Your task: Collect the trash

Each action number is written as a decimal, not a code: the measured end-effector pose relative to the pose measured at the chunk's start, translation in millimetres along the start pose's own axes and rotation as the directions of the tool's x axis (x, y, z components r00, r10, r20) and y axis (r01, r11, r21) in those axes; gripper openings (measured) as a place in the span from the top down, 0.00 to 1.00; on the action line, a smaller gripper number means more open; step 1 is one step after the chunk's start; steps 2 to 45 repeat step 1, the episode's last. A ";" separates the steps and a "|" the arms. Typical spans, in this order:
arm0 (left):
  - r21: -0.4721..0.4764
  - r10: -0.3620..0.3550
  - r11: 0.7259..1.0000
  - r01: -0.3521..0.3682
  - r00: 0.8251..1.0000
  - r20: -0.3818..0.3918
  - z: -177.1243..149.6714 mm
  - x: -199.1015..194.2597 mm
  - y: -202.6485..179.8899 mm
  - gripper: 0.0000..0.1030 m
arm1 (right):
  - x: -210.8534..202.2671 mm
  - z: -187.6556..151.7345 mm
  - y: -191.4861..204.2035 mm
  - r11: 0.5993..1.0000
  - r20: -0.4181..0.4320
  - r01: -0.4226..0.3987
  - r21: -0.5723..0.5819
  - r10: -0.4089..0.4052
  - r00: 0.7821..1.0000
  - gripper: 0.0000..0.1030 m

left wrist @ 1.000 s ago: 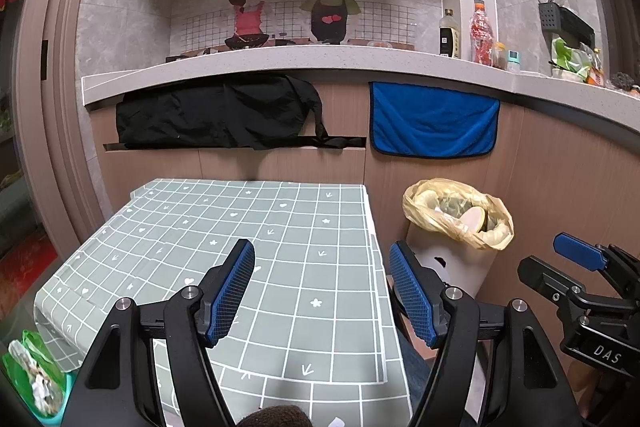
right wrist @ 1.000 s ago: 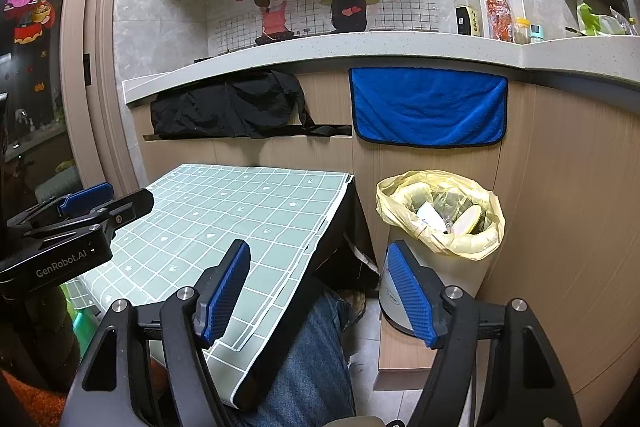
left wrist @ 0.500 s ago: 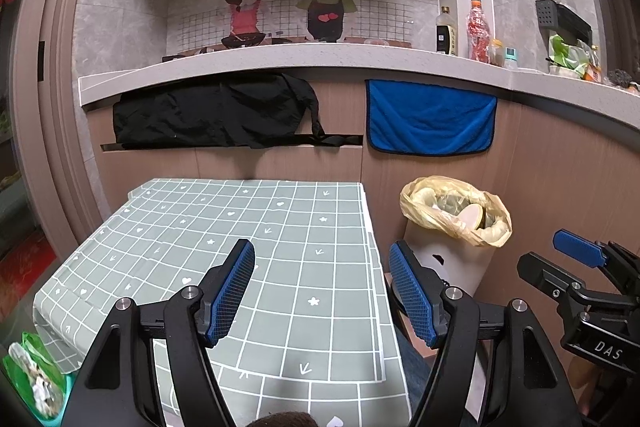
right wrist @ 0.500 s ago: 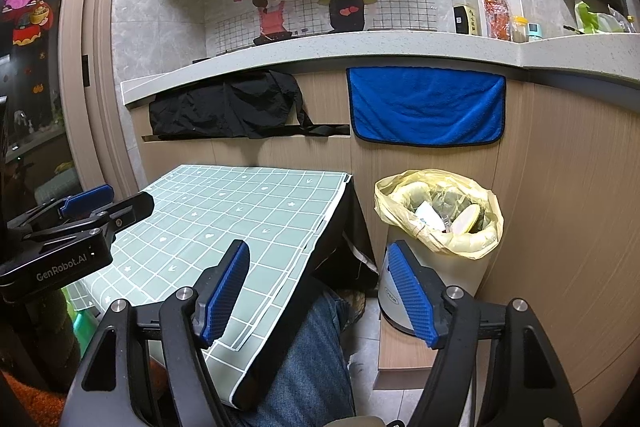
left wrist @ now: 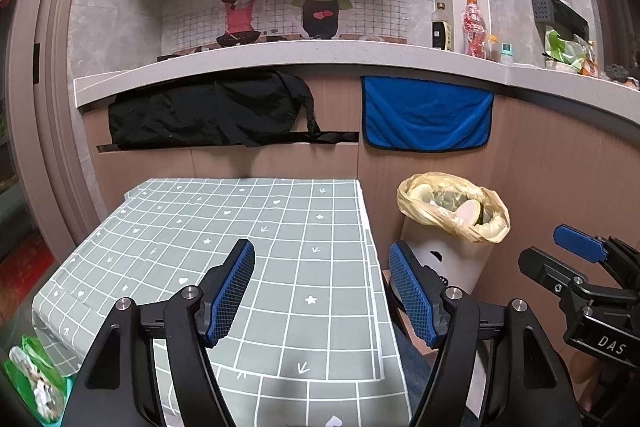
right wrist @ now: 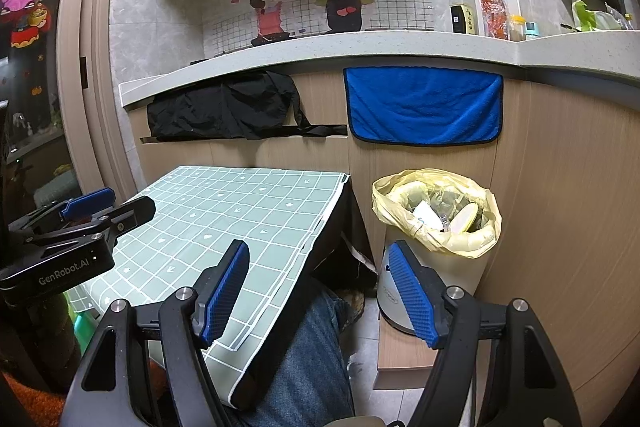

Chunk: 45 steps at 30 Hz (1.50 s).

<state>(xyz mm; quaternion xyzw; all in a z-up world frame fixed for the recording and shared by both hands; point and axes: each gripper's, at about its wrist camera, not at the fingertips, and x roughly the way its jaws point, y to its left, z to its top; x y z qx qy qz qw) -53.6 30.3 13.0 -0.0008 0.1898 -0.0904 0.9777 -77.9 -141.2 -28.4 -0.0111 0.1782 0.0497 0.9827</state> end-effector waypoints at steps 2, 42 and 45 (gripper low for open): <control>0.002 -0.002 1.000 0.002 1.000 0.002 0.1 0.4 1.5 0.32 | -1.8 -0.8 2.2 1.000 0.000 0.005 0.003 -0.005 1.000 0.32; 0.002 -0.002 1.000 0.002 1.000 0.002 0.1 0.4 1.5 0.32 | -1.8 -0.8 2.2 1.000 0.000 0.005 0.003 -0.005 1.000 0.32; 0.002 -0.002 1.000 0.002 1.000 0.002 0.1 0.4 1.5 0.32 | -1.8 -0.8 2.2 1.000 0.000 0.005 0.003 -0.005 1.000 0.32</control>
